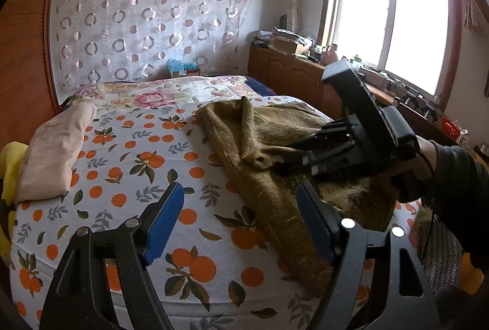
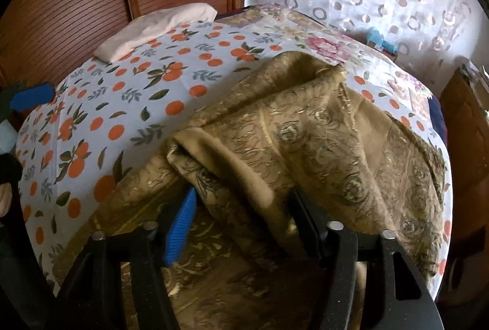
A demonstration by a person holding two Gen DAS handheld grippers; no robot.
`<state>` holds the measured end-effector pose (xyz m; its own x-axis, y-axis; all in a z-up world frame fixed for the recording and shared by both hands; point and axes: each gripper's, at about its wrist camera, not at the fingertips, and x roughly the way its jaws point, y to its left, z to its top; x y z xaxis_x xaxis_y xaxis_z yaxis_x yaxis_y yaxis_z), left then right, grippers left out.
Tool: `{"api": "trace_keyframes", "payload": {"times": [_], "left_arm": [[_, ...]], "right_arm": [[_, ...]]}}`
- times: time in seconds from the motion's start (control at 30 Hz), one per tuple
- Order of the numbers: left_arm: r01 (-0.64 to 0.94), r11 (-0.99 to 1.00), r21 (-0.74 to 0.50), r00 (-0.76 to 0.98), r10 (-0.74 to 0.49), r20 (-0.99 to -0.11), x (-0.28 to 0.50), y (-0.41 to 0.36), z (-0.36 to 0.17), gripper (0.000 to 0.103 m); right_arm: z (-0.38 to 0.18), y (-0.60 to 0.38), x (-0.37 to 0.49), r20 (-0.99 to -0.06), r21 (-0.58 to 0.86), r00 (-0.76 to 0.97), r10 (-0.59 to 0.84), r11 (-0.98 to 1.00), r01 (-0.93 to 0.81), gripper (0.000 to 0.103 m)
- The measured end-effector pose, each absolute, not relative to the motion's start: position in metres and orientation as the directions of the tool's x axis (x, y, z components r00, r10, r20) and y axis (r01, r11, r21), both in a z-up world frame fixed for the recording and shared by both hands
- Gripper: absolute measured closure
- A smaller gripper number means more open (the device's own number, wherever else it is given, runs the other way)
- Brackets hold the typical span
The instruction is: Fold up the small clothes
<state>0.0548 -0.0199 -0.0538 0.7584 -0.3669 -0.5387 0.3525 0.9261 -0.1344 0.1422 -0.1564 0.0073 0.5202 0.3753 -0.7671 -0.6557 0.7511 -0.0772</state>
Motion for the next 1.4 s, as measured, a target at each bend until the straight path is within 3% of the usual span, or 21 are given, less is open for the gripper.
{"api": "trace_keyframes", "payload": {"times": [0.1, 0.33, 0.6, 0.67, 0.73, 0.8, 0.83, 1.4], "left_arm": [[0.355, 0.925, -0.133, 0.758, -0.368, -0.539, 0.054, -0.021, -0.054, 0.026], [0.357, 0.924, -0.137, 0.754, -0.372, -0.541, 0.055, -0.023, -0.056, 0.026], [0.364, 0.922, -0.133, 0.747, -0.375, -0.550, 0.055, -0.027, -0.059, 0.026], [0.367, 0.921, -0.131, 0.743, -0.375, -0.554, 0.055, -0.028, -0.060, 0.026], [0.370, 0.920, -0.130, 0.740, -0.376, -0.557, 0.055, -0.029, -0.061, 0.026], [0.372, 0.918, -0.133, 0.737, -0.380, -0.559, 0.055, -0.030, -0.062, 0.026], [0.374, 0.918, -0.134, 0.734, -0.381, -0.562, 0.055, -0.031, -0.062, 0.026], [0.418, 0.898, -0.137, 0.683, -0.410, -0.604, 0.056, -0.053, -0.073, 0.026]], "right_arm": [[0.024, -0.169, 0.143, -0.710, -0.060, 0.577, 0.404, 0.781, -0.621, 0.096], [0.073, -0.224, 0.168, -0.577, -0.108, 0.773, 0.266, 0.913, -0.394, 0.098], [0.061, -0.281, 0.240, -0.655, -0.100, 0.755, 0.020, 0.988, -0.113, 0.098], [0.057, -0.289, 0.247, -0.670, -0.104, 0.742, -0.023, 0.993, -0.063, 0.093], [0.058, -0.291, 0.248, -0.666, -0.105, 0.745, -0.030, 0.993, -0.055, 0.088], [0.059, -0.290, 0.244, -0.662, -0.102, 0.749, -0.023, 0.993, -0.060, 0.071], [0.060, -0.289, 0.237, -0.658, -0.091, 0.753, -0.004, 0.993, -0.074, 0.069], [0.046, -0.315, 0.049, -0.632, -0.092, 0.759, 0.153, 0.959, -0.270, 0.069]]}}
